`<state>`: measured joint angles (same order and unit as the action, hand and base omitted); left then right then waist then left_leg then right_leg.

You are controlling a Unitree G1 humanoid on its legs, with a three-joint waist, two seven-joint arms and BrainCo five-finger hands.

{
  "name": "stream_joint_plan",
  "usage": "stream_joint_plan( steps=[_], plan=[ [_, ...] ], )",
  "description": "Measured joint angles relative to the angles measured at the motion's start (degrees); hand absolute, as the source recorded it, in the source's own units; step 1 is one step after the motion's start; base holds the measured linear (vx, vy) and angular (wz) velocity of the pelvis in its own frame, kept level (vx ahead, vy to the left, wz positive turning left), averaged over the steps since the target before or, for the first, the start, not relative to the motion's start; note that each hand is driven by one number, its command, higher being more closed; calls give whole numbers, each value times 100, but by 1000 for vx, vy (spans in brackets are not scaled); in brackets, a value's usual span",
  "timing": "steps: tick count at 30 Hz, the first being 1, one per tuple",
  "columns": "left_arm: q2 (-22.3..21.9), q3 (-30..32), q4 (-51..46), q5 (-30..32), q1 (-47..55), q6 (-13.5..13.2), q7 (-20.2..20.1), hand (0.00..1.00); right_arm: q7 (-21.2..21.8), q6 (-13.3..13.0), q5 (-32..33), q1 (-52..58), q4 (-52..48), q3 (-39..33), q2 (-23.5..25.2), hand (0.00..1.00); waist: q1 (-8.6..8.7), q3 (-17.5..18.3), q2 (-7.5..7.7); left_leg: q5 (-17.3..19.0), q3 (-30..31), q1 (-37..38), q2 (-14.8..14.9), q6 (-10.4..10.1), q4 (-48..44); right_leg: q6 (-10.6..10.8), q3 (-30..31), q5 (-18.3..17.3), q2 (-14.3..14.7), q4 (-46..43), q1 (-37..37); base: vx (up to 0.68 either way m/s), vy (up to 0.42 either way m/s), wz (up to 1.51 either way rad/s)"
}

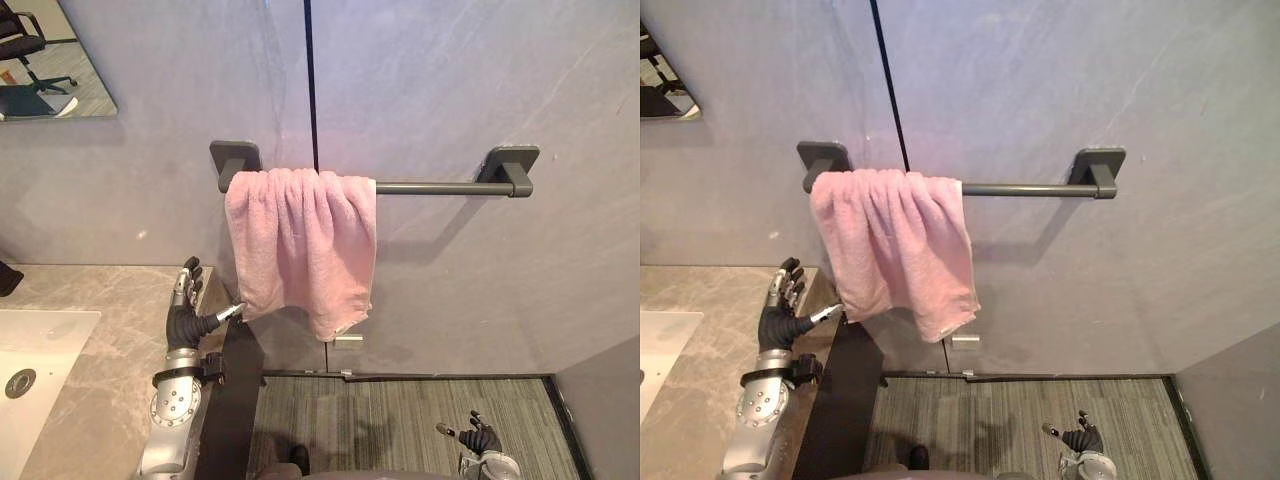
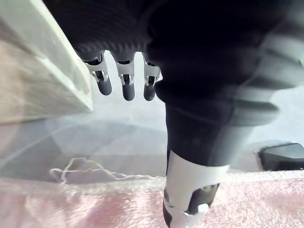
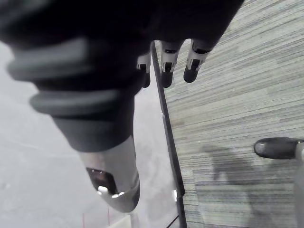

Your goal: Organize washtable

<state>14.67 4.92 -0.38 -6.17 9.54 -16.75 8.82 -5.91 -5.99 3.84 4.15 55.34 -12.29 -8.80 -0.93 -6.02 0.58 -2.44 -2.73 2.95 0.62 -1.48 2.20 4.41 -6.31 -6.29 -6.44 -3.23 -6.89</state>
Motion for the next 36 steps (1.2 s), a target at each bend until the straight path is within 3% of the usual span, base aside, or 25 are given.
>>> stream_joint_plan(
  steps=[9,25,26,36],
  plan=[
    [521,-236,586,-65,-534,-1,-138,0,114,17,-58,-12,-70,413,-217,0,19,18,-28,-28,14,235,36,-21,205,-42,31,10,38,56,-129,-22,-16,-3],
    [590,-779,1037,-74,-654,51,-263,0,113,34,-243,-58,-287,616,-211,0,16,11,19,-87,-65,238,24,-25,317,-10,148,70,34,164,-78,-22,-5,-3],
    [586,-820,1103,-74,-703,74,-266,100,113,35,-248,-72,-286,617,-207,0,20,13,36,-87,-66,232,25,-25,317,-12,148,80,36,182,-78,0,0,0],
    [574,-1154,1466,-61,-1087,217,-363,100,113,85,-247,-290,-292,657,-161,0,166,17,110,-88,-107,200,22,-24,322,-19,178,143,40,285,-78,-2,-4,-1]
  ],
)
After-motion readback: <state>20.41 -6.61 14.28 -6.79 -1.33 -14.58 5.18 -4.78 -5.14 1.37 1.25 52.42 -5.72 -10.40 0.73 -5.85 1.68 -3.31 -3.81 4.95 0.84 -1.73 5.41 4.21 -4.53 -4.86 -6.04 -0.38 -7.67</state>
